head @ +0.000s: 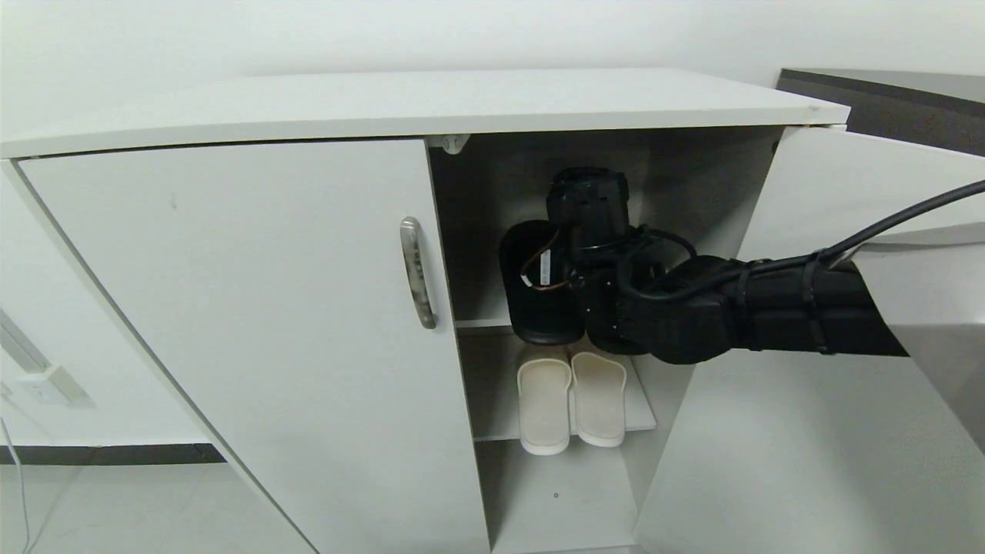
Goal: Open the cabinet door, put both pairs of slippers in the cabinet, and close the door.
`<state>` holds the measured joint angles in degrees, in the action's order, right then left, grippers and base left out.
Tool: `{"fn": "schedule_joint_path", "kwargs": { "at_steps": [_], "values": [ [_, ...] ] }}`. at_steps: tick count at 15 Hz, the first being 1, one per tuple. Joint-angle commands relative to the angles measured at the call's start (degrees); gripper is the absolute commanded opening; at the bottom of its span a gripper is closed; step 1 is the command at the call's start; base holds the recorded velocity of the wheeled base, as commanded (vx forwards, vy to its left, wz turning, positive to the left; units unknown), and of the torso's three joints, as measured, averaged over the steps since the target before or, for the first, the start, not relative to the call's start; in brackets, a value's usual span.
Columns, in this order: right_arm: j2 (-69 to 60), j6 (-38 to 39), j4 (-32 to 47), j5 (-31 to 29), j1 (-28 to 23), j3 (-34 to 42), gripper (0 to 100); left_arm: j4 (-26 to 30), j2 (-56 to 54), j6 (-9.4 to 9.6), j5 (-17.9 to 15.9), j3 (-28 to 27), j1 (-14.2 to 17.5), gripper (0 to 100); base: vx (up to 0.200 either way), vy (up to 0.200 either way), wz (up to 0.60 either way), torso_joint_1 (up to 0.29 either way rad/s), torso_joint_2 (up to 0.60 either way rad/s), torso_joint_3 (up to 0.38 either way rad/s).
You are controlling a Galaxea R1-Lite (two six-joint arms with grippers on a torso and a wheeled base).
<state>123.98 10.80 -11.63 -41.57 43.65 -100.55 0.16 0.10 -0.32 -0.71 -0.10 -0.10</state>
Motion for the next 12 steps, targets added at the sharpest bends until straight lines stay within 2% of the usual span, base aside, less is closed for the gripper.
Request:
{"fn": "schedule_joint_path", "kwargs": {
  "at_steps": [1, 8, 9, 12],
  "values": [
    [2.0, 0.0, 0.4, 0.0, -0.8, -2.5, 0, 0.0, 0.0, -0.03, 0.0, 0.0, 0.0, 0, 0.000, 0.000, 0.00, 0.000, 0.00, 0.000],
    [2.8, -0.3, 0.4, 0.3, -1.2, -3.8, 0, 0.0, 0.0, -0.03, 0.0, 0.0, 0.0, 0, 0.000, 0.000, 0.00, 0.000, 0.00, 0.000],
    [2.7, -0.4, 0.5, 0.3, -1.2, -4.0, 100, 0.0, 0.0, -0.03, 0.0, 0.0, 0.0, 0, 0.000, 0.000, 0.00, 0.000, 0.00, 0.000],
    [2.5, -0.4, 0.6, 0.2, -1.2, -3.8, 100, 0.0, 0.0, -0.03, 0.0, 0.0, 0.0, 0, 0.000, 0.000, 0.00, 0.000, 0.00, 0.000]
  ]
}}
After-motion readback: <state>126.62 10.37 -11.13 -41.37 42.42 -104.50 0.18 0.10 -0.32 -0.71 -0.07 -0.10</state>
